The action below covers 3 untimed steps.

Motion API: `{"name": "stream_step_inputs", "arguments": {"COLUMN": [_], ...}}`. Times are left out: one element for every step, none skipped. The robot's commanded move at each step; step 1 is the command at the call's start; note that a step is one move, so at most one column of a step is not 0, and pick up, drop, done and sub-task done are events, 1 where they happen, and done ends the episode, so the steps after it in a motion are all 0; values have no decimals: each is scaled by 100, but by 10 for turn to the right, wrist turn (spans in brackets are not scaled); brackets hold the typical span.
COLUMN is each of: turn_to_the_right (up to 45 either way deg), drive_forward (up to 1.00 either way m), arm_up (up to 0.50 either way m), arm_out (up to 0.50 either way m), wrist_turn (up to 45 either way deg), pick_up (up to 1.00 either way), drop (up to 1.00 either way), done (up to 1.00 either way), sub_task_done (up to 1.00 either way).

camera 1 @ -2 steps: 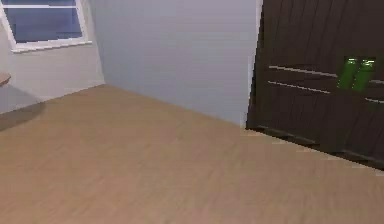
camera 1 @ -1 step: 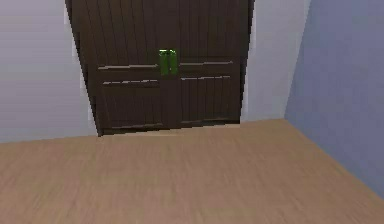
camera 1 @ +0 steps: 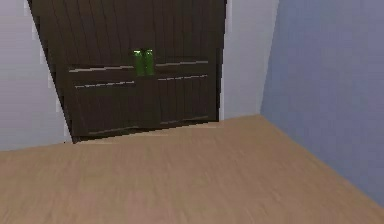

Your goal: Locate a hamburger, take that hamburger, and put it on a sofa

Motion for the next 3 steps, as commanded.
{"name": "stream_step_inputs", "arguments": {"turn_to_the_right": [0, -450, -450], "drive_forward": [15, 0, 0], "arm_up": [0, 0, 0], "arm_out": [0, 0, 0], "wrist_turn": [0, 0, 0], "pick_up": [0, 0, 0], "drop": [0, 0, 0], "done": [0, 0, 0], "sub_task_done": [0, 0, 0]}}
